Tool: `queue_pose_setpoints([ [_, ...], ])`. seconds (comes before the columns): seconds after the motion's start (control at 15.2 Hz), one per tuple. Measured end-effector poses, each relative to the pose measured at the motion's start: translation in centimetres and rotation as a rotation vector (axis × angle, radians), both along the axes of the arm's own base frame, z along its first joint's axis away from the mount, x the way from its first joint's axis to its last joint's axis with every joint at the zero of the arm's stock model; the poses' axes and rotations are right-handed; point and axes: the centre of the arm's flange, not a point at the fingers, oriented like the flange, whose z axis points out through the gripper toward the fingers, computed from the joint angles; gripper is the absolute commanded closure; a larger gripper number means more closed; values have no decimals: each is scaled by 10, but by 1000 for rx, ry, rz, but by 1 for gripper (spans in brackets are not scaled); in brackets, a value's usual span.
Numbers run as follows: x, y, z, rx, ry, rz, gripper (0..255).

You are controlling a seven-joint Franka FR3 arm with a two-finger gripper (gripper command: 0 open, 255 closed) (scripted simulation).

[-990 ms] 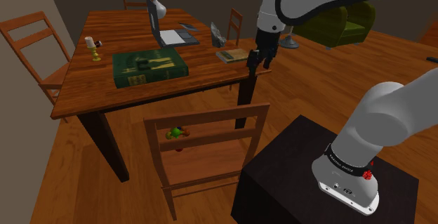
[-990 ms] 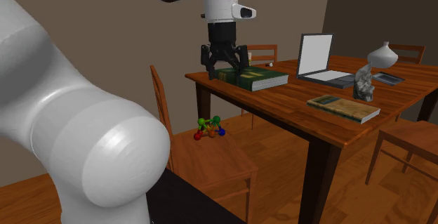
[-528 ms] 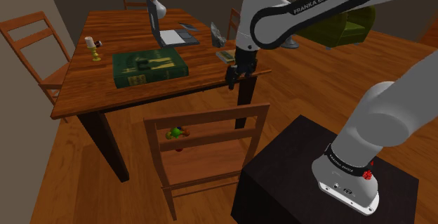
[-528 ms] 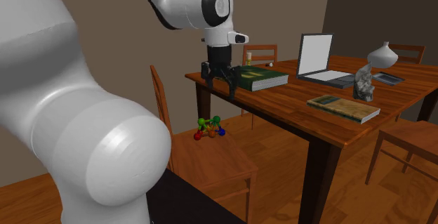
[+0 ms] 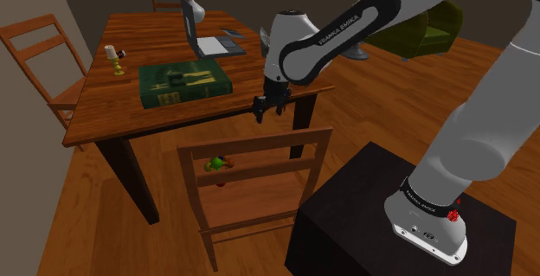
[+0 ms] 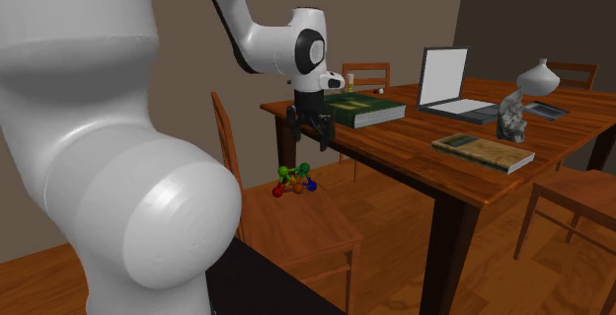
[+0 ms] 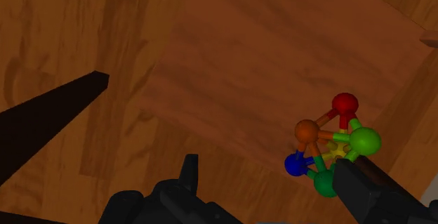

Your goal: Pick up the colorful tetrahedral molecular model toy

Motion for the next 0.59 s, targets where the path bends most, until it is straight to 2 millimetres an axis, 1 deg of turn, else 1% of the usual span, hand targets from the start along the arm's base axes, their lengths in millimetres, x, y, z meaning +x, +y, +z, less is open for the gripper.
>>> queue_pose_setpoints([
  [0.13, 9, 18, -16, 12, -8, -5, 0],
  [0.33, 31, 37, -43, 31, -19, -14, 0],
  [0.46, 48, 51, -54, 44, -28, -20, 0],
  [0.53, 55, 54, -62, 50, -32, -22, 0],
  [0.59, 61, 63, -70, 56, -36, -25, 0],
])
